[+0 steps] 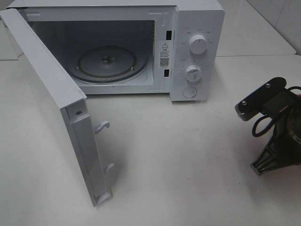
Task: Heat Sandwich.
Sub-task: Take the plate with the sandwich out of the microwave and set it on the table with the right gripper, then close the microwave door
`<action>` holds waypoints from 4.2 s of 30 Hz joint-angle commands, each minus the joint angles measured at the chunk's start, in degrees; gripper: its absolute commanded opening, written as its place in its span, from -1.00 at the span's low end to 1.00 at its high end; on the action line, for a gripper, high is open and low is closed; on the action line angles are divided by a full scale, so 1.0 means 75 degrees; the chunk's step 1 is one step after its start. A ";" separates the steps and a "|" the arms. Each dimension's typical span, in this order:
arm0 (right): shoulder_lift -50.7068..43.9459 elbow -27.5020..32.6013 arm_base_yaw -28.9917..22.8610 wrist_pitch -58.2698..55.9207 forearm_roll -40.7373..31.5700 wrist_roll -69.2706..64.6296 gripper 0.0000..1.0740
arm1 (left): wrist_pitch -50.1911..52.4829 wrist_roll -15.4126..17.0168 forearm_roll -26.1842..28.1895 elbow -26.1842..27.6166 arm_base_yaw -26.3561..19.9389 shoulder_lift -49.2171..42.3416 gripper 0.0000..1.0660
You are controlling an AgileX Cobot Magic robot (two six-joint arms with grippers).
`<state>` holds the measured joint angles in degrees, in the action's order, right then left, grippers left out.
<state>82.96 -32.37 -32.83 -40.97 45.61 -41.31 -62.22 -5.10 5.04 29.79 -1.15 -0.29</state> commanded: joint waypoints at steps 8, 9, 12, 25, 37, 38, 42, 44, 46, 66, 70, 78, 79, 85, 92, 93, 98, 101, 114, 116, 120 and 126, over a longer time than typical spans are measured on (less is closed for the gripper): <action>0.1299 -0.0779 0.0092 -0.0138 0.0466 -0.0924 -0.94 | 0.0076 0.0008 -0.0023 -0.0023 0.0015 -0.0122 0.83; 0.1406 -0.0840 0.0092 -0.0138 0.0466 -0.0963 -0.94 | 0.0076 0.0008 -0.0023 -0.0023 0.0015 -0.0122 0.83; 0.1642 -0.1008 0.0092 -0.0130 0.0527 -0.1161 -0.93 | 0.0076 0.0008 -0.0023 -0.0023 0.0015 -0.0122 0.83; 0.2353 -0.1070 0.0848 0.0160 0.0924 -0.1795 -0.91 | 0.0076 0.0008 -0.0023 -0.0023 0.0015 -0.0122 0.83; 0.3132 -0.1070 0.1337 0.0695 0.1467 -0.2850 -0.87 | 0.0076 0.0008 -0.0023 -0.0023 0.0015 -0.0122 0.83; 0.3262 -0.1070 0.1337 0.0733 0.1635 -0.3033 -0.86 | 0.0076 0.0008 -0.0023 -0.0023 0.0015 -0.0122 0.83; 0.3400 -0.1070 0.1337 0.0733 0.1688 -0.3178 -0.84 | 0.0076 0.0008 -0.0023 -0.0023 0.0015 -0.0122 0.83; 0.3400 -0.1070 0.1337 0.0733 0.1688 -0.3300 -0.81 | 0.0076 0.0008 -0.0023 -0.0023 0.0015 -0.0122 0.83; 0.3400 -0.1070 0.1337 0.0710 0.1688 -0.3316 -0.78 | 0.0076 0.0008 -0.0023 -0.0023 0.0015 -0.0122 0.83; 0.2040 -0.1070 0.1337 0.0733 0.0145 -0.1016 0.07 | 0.0076 0.0008 -0.0023 -0.0023 0.0015 -0.0122 0.83; 0.1688 -0.1070 0.1337 0.0733 -0.0084 -0.0512 0.17 | 0.0076 0.0008 -0.0023 -0.0023 0.0015 -0.0122 0.83; 0.0665 -0.1070 0.1337 0.0718 -0.0985 0.0924 0.42 | 0.0076 0.0008 -0.0023 -0.0023 0.0015 -0.0122 0.83; 0.0550 -0.1070 0.1337 0.0703 -0.1131 0.1024 0.43 | 0.0076 0.0008 -0.0023 -0.0023 0.0015 -0.0122 0.83; -0.0558 -0.1070 0.1337 0.0497 -0.2574 0.2490 0.42 | 0.0076 0.0008 -0.0023 -0.0023 0.0015 -0.0122 0.83; -0.1658 -0.1070 0.1329 0.0031 -0.3965 0.3743 0.42 | 0.0076 0.0008 -0.0023 -0.0023 0.0015 -0.0122 0.83; -0.1658 -0.1070 0.1329 0.0031 -0.3965 0.3743 0.42 | 0.0076 0.0008 -0.0023 -0.0023 0.0015 -0.0122 0.83; -0.2521 -0.1070 0.1322 -0.0413 -0.4805 0.4423 0.42 | 0.0076 0.0008 -0.0023 -0.0023 0.0015 -0.0122 0.83; -0.2972 -0.1070 0.1322 -0.0726 -0.5011 0.4629 0.42 | 0.0076 0.0008 -0.0023 -0.0023 0.0015 -0.0122 0.83; -0.4882 -0.1062 0.1306 -0.1986 -0.5172 0.4859 0.42 | 0.0076 0.0008 -0.0023 -0.0023 0.0015 -0.0122 0.83; -0.5340 -0.1062 0.1306 -0.2277 -0.5164 0.4889 0.42 | 0.0076 0.0008 -0.0023 -0.0023 0.0015 -0.0122 0.83; -0.5806 -0.1054 0.1306 -0.2544 -0.5164 0.4905 0.42 | 0.0076 0.0008 -0.0023 -0.0023 0.0015 -0.0122 0.83; -0.7066 -0.0542 0.1306 -0.2727 -0.5157 0.4905 0.42 | 0.0076 0.0008 -0.0023 -0.0023 0.0015 -0.0122 0.83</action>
<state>33.75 -38.39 -22.92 -60.91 7.05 -5.10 -62.22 -5.10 5.04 29.79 -1.15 -0.29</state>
